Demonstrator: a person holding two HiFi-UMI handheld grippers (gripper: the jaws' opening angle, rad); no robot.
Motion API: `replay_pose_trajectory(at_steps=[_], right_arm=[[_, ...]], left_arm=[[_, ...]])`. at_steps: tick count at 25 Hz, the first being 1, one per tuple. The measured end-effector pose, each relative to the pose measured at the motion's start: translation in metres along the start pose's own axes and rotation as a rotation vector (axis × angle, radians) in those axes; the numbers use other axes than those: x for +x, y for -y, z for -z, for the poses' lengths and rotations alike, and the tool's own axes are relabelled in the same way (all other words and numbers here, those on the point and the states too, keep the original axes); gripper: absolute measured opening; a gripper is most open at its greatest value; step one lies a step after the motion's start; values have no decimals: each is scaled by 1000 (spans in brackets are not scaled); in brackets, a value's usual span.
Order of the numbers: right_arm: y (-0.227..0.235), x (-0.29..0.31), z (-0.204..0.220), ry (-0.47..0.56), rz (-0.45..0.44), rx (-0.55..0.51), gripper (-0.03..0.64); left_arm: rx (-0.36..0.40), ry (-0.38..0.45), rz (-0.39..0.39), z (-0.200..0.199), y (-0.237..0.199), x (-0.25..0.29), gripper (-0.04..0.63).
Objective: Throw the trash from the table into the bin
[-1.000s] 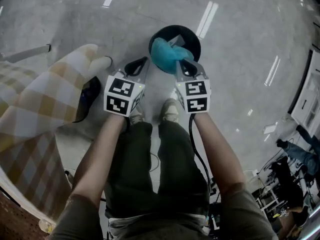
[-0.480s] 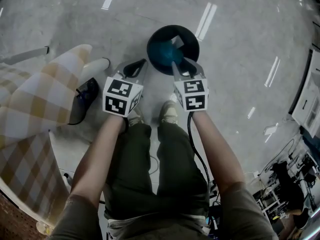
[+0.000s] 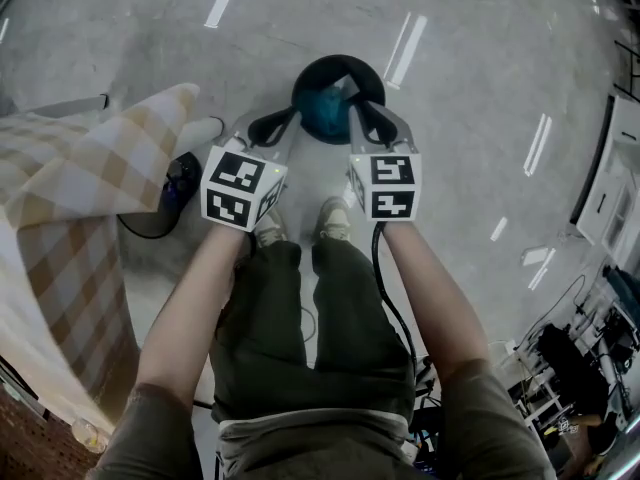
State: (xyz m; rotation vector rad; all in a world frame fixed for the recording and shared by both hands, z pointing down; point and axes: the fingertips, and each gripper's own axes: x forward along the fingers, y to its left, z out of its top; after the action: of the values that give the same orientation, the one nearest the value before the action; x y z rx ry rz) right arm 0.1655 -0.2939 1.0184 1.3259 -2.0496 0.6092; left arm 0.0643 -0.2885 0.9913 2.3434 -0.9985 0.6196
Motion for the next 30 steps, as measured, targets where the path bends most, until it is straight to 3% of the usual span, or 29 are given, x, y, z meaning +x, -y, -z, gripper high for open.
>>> replay_pose_trajectory(at_steps=[6,15,22,30], right_arm=[[3,-84,-97,121,39,-36,3],[-24,-263,-250,278,15,-112,3],[-46,-395,-364,463,24,-192,3],[-82,-523,-446,654,-5,-214,3]], left_arm=[[26,94,-13,-101,28,-64,8],[150,261,-15,-259,103,-203,7],[211,447,-52,-389,136,-329,7],[233,590,-158,-475,161,-450,6]])
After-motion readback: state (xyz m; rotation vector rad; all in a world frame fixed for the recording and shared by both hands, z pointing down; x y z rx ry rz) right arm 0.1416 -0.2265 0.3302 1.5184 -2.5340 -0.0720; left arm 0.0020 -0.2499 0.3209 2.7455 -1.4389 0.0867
